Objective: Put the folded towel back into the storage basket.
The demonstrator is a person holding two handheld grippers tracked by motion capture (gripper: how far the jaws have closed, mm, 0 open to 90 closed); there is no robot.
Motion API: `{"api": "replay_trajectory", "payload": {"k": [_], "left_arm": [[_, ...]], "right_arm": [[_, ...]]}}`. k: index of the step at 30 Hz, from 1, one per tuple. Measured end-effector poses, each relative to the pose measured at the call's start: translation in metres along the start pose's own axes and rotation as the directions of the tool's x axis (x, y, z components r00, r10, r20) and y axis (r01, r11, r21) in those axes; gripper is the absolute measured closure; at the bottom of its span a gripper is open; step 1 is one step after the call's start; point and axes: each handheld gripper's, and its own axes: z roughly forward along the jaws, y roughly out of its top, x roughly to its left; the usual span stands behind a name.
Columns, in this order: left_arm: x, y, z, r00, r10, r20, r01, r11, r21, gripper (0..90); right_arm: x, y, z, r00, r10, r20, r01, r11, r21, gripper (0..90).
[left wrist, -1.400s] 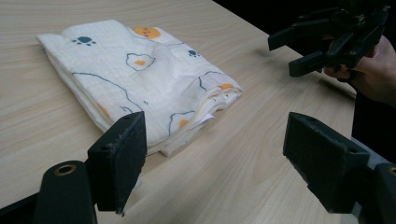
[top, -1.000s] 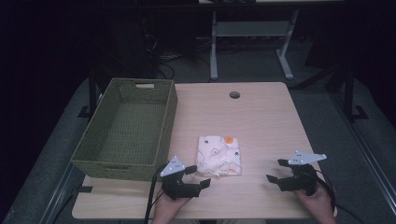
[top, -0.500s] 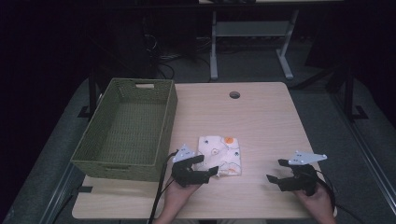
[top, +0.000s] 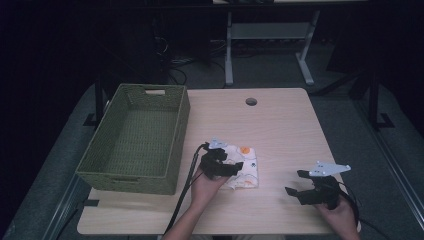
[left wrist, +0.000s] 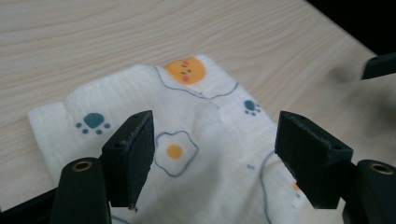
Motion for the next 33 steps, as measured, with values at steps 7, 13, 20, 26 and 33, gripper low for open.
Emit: {"api": "replay_trajectory", "payload": {"k": [7,13,20,26,33], "left_arm": [[0.005,0.002,0.019,0.9994,0.01,-0.032,-0.007,0.9957,0.093,29.2],[-0.004,-0.001,0.027,0.9901,0.1,-0.098,-0.086,0.9872,0.134,31.9],[-0.016,-0.005,0.032,0.962,0.199,-0.187,-0.172,0.9734,0.152,38.3],[-0.014,-0.005,0.03,0.9609,0.2,-0.192,-0.177,0.9757,0.129,56.3],[-0.009,-0.006,0.028,0.9587,0.21,-0.192,-0.19,0.9745,0.119,77.1]], "right_arm": [[-0.001,0.0,0.0,1.0,-0.001,-0.006,0.001,1.0,-0.005,19.5],[-0.001,0.0,0.0,1.0,-0.005,-0.008,0.005,1.0,-0.005,19.5],[0.0,0.001,0.0,1.0,-0.006,-0.005,0.006,1.0,-0.006,19.6],[0.001,0.002,0.0,0.9999,-0.01,-0.004,0.01,1.0,-0.004,19.6],[0.001,0.002,-0.001,1.0,-0.008,-0.003,0.007,1.0,-0.009,19.6]]}}
